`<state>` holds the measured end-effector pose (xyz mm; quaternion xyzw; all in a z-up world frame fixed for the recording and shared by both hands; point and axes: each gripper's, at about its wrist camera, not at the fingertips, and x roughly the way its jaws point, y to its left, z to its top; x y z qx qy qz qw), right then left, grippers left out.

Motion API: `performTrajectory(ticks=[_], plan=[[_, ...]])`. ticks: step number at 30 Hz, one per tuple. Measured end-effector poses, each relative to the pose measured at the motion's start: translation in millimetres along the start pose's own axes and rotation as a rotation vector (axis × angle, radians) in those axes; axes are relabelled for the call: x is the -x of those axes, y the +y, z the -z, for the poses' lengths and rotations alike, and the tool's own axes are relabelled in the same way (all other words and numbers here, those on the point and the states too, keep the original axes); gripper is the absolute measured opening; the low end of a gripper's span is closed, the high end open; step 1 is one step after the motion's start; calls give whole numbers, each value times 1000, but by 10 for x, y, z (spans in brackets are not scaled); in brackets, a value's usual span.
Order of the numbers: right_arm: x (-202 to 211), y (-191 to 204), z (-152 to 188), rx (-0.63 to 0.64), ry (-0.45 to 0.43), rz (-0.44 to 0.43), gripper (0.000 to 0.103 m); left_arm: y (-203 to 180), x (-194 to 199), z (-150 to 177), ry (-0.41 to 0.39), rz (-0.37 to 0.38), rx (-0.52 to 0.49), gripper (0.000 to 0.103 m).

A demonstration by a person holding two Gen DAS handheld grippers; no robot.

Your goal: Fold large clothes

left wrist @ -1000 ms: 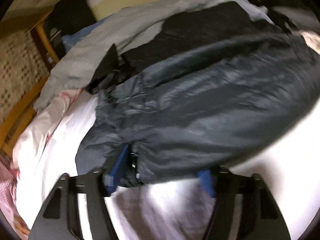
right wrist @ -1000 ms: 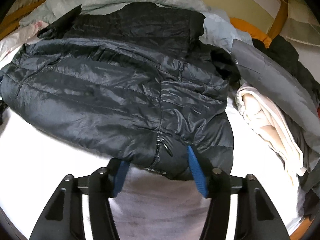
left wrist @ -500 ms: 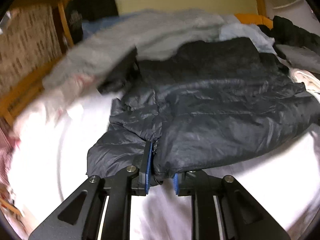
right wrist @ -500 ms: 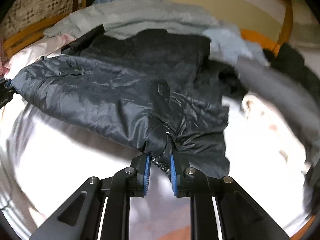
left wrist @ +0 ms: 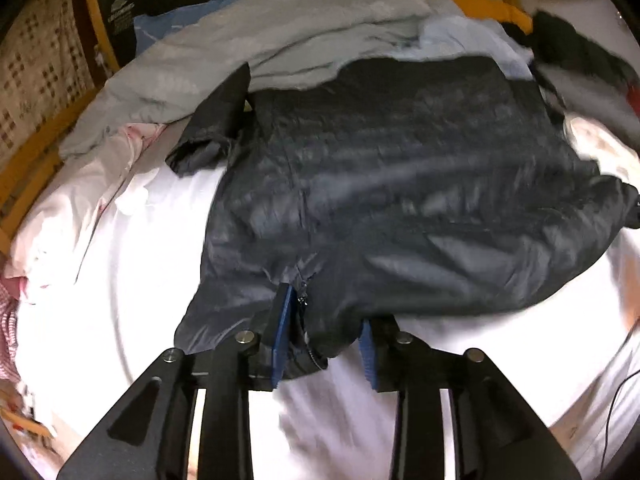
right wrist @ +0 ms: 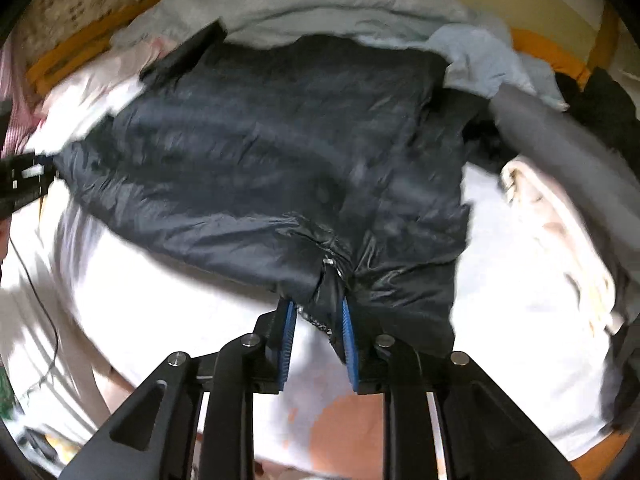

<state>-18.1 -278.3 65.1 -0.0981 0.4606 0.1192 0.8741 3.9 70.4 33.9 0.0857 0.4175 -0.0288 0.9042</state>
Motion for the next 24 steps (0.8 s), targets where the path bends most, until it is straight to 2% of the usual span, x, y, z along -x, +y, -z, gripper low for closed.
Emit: performTrajectory(ticks=[2, 5, 9, 10, 11, 13, 14, 15, 17, 20, 22, 24], plan=[[42, -128, -266, -20, -63, 17, 34, 94, -91, -236, -19, -18, 15, 40], [-26, -194, -580, -5, -151, 140, 54, 187, -250, -543, -53, -32, 29, 44], [-333, -252, -835, 1, -210, 224, 54, 249, -520, -798, -93, -41, 41, 46], [-436, -280, -877, -3, -223, 240, 54, 267, -592, -842, -107, -44, 41, 49], [-526, -294, -893, 0, -246, 273, 54, 283, -635, -853, -115, -45, 44, 52], [-665, -320, -861, 12, -266, 393, 54, 334, -732, -836, -143, -46, 59, 65], [-726, -367, -826, 21, -259, 425, 59, 354, -771, -808, -154, -52, 66, 69], [-746, -402, -782, 21, -265, 424, 70, 376, -815, -773, -155, -67, 74, 77], [-763, -507, -687, 7, -298, 407, 77, 407, -883, -707, -128, -80, 78, 81], [-699, -615, -643, -16, -332, 444, 77, 470, -871, -655, -107, -122, 75, 86], [-535, -700, -637, -96, -411, 463, 77, 529, -813, -647, -89, -162, 86, 93], [-396, -798, -602, -193, -479, 472, 80, 601, -719, -649, -126, -143, 115, 93]])
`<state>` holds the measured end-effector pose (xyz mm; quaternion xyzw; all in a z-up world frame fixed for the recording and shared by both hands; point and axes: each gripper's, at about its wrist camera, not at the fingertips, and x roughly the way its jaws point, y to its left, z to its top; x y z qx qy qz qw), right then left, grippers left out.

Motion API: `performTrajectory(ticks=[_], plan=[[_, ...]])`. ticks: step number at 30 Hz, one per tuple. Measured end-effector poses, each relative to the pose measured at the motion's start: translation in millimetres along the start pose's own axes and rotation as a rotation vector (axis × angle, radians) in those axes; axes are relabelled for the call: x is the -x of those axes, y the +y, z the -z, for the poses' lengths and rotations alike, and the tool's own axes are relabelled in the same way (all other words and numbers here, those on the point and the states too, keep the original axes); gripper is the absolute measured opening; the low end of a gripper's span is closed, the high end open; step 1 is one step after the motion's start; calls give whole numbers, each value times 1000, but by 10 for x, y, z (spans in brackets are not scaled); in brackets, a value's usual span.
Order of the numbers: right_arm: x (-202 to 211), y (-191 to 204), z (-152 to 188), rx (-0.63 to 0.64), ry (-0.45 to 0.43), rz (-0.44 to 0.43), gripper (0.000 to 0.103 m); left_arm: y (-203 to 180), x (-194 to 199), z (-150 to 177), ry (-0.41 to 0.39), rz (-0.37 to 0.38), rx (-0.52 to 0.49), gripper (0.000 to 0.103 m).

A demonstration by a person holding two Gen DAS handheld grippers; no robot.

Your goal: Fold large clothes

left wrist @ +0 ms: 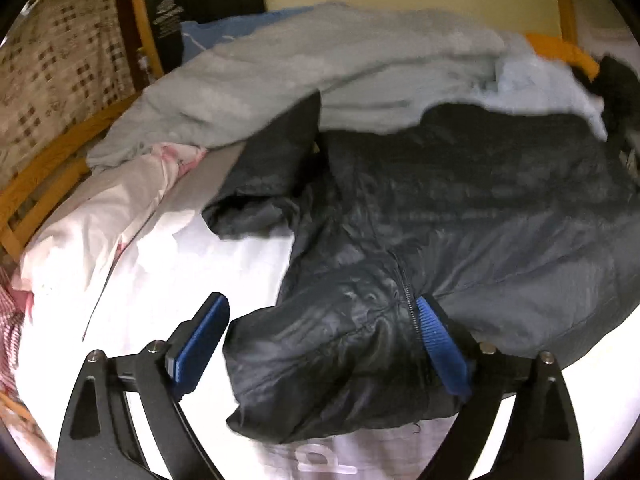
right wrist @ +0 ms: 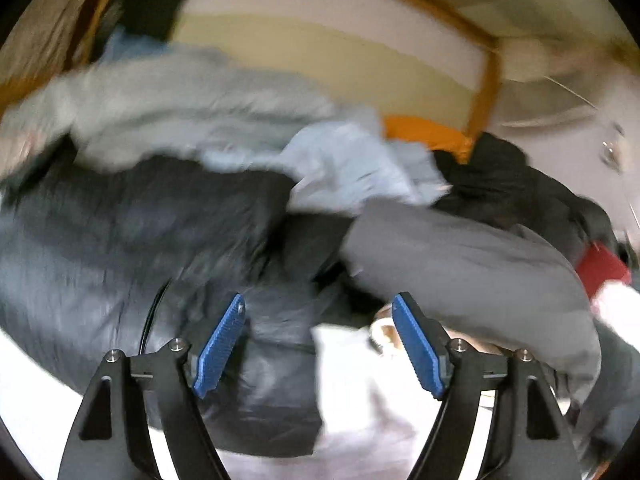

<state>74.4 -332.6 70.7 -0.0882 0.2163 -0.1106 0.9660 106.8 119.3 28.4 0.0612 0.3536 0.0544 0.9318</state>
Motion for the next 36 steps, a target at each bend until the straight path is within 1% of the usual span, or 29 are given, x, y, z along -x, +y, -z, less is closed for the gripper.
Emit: performTrajectory(ticks=[2, 4, 6, 7, 9, 10, 11, 13, 15, 16, 17, 19, 20, 23, 25, 26, 28, 30, 32, 36], plan=[[36, -77, -17, -39, -13, -20, 80, 67, 58, -21, -28, 9, 27, 93], [72, -75, -25, -32, -16, -24, 80, 102, 106, -15, -57, -3, 34, 93], [113, -54, -19, -29, -21, -58, 80, 116, 174, -16, -93, -21, 36, 93], [132, -34, -16, -27, -21, -89, 80, 126, 209, -24, -114, -35, 40, 93], [174, 14, 1, -24, -20, -144, 80, 166, 290, -55, -162, -98, 53, 93], [205, 44, 13, -19, -18, -174, 81, 197, 335, -63, -190, -110, 62, 93], [232, 78, 29, -18, -19, -198, 86, 237, 374, -69, -209, -94, 77, 93], [233, 152, 46, -15, -9, -231, 87, 290, 425, -77, -223, -22, 106, 93], [207, 217, 63, -16, 22, -280, 87, 300, 457, -75, -232, 48, 122, 93], [181, 245, 77, -25, 46, -312, 88, 275, 459, -72, -232, 74, 121, 94], [153, 263, 95, -35, 66, -329, 90, 231, 450, -68, -229, 69, 118, 95], [79, 297, 149, -65, 110, -350, 92, 109, 403, -44, -207, 12, 108, 99], [35, 313, 175, -80, 131, -357, 92, 41, 371, -21, -194, 9, 95, 99], [-113, 363, 270, -101, 193, -370, 92, -141, 229, 35, -135, 67, 43, 99], [-240, 406, 336, -76, 237, -373, 92, -181, 116, 63, -95, 125, 58, 99], [-296, 426, 370, -65, 255, -366, 92, -188, 56, 73, -73, 137, 72, 99], [-419, 472, 431, -49, 303, -361, 93, -217, -36, 84, -42, 133, 75, 99], [-506, 513, 463, -30, 346, -341, 95, -277, -77, 85, -47, 101, 39, 99], [-588, 563, 499, -3, 387, -308, 102, -328, -136, 95, -49, 84, 17, 99], [-687, 579, 546, -13, 407, -310, 102, -434, -364, 48, -65, 72, -15, 99]])
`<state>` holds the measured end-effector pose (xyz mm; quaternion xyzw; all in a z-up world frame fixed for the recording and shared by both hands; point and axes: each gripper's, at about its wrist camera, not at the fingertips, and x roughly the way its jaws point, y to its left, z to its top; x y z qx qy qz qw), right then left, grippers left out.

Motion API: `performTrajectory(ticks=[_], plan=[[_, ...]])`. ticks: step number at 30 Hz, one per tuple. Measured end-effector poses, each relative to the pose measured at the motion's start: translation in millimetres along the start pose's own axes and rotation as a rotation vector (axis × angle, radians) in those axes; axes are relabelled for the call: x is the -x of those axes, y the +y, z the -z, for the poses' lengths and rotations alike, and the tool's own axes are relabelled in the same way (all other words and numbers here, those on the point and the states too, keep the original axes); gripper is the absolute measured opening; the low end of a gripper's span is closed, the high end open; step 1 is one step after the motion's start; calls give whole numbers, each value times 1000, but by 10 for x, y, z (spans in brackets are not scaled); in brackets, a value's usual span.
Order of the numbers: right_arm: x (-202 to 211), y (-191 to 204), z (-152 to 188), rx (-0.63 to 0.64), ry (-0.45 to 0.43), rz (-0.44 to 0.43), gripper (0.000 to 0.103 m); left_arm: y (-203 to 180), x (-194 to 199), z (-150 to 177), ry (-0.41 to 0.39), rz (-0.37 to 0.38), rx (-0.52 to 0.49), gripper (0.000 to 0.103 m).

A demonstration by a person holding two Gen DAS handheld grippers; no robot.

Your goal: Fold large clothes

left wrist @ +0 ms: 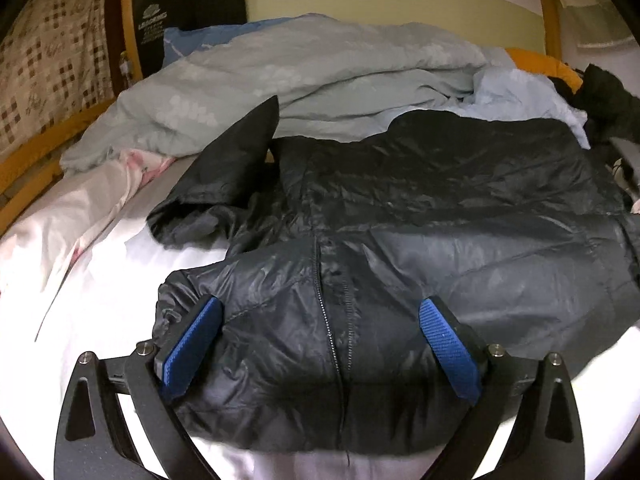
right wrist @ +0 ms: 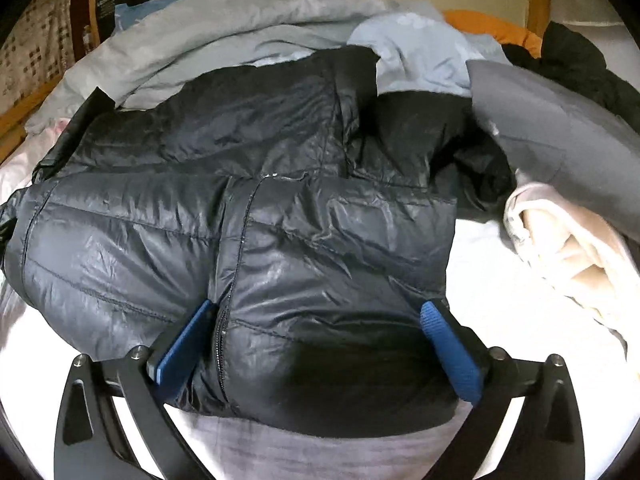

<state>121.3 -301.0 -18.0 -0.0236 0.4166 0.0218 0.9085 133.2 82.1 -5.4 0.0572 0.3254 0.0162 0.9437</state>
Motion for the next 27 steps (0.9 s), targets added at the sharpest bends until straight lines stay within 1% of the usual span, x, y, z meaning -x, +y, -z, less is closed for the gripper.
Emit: performTrajectory(ticks=[2, 4, 7, 10, 12, 14, 16, 17, 18, 19, 20, 21, 23, 24, 26, 27], plan=[[-40, -23, -10, -8, 1, -10, 102, -14, -112, -4, 8, 14, -24, 99], [-55, -27, -19, -12, 0, -16, 103, -3, -197, 4, 49, 43, -18, 100], [-12, -37, -28, -16, -18, -16, 103, 47, -182, 4, 49, 54, 2, 100], [111, -67, -67, -32, -76, 16, 102, 57, -33, -22, -1, 44, 11, 99], [249, -94, -90, -47, -129, 25, 102, 74, 153, -81, -42, 87, 24, 99], [423, -122, -104, -62, -203, 11, 102, 109, 401, -127, -95, 119, 44, 99], [601, -121, -99, -61, -272, -25, 102, 160, 574, -143, -103, 142, 64, 100], [681, -105, -96, -50, -303, -60, 102, 200, 633, -132, -88, 166, 77, 100], [709, -80, -99, -32, -308, -91, 102, 233, 641, -118, -49, 181, 89, 100], [725, -45, -104, -2, -298, -124, 102, 256, 601, -98, 14, 189, 94, 100], [725, -18, -107, 14, -291, -128, 101, 271, 537, -69, 76, 212, 90, 100], [711, 12, -109, 24, -279, -133, 97, 279, 490, -43, 105, 229, 88, 100], [645, 56, -102, 30, -236, -187, 94, 316, 357, -3, 151, 216, 114, 100], [574, 81, -101, 33, -202, -196, 94, 339, 291, 7, 169, 212, 128, 100], [440, 88, -77, 31, -158, -174, 94, 400, 166, 28, 198, 223, 161, 100], [327, 74, -77, 21, -120, -158, 94, 423, 128, 47, 204, 222, 173, 100]])
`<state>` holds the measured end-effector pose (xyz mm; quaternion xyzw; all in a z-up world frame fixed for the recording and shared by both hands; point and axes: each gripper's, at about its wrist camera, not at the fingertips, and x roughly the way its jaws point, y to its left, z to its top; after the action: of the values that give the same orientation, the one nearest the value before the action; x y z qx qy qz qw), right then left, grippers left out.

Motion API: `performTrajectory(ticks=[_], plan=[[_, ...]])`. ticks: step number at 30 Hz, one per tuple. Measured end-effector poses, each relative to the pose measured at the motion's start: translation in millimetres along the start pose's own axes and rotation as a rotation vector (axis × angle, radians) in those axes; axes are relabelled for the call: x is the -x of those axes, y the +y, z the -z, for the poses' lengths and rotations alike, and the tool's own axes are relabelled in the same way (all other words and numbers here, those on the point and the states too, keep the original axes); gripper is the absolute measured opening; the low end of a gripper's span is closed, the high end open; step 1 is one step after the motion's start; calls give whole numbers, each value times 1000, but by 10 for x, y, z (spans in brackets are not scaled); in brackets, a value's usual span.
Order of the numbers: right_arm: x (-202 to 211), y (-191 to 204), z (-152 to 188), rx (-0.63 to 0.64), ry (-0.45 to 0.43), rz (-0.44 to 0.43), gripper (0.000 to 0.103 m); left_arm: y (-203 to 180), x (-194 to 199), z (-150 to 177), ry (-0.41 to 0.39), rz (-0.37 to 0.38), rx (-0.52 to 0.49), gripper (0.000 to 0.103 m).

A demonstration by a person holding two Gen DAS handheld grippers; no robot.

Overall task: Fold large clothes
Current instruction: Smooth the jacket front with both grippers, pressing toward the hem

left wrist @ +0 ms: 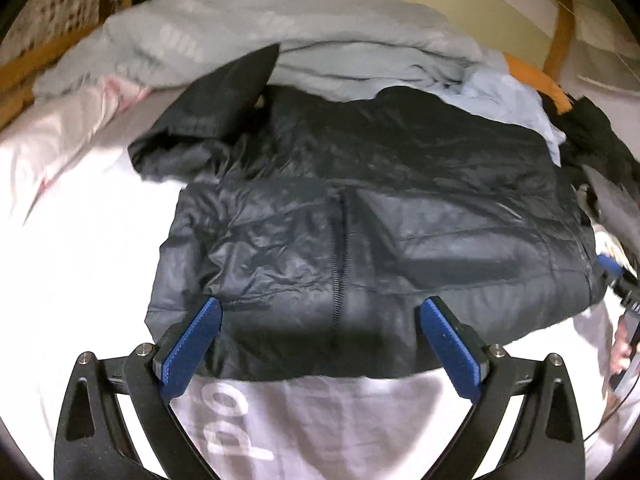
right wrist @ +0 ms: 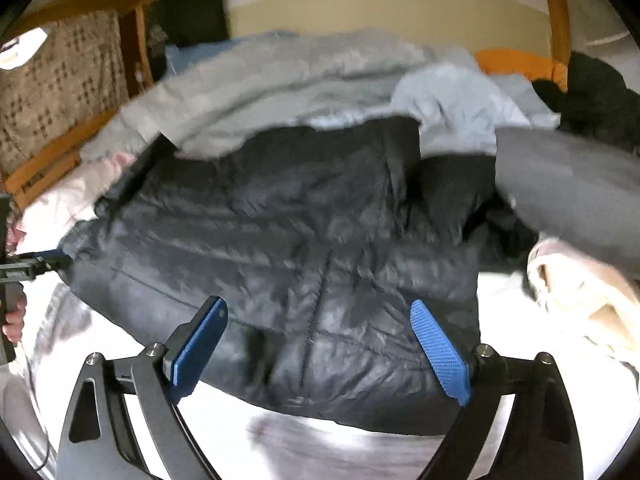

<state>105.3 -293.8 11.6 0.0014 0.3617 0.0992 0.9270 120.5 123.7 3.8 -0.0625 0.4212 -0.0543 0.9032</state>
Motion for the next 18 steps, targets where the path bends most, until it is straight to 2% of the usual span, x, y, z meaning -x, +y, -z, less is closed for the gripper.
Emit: performTrajectory(ticks=[4, 7, 10, 14, 18], plan=[[-303, -163, 64, -64, 100, 10, 95, 68, -30, 13, -20, -30, 0, 100], [-333, -148, 68, -53, 109, 32, 95, 81, -57, 2, -21, -20, -3, 100], [-356, -117, 80, -36, 111, 45, 95, 99, -166, -28, -15, -42, -14, 100], [-345, -117, 57, -28, 116, 51, 95, 218, -345, -78, 13, 18, 68, 103], [-220, -177, 28, -51, 77, 71, 95, 236, -369, -68, -5, 2, 68, 103]])
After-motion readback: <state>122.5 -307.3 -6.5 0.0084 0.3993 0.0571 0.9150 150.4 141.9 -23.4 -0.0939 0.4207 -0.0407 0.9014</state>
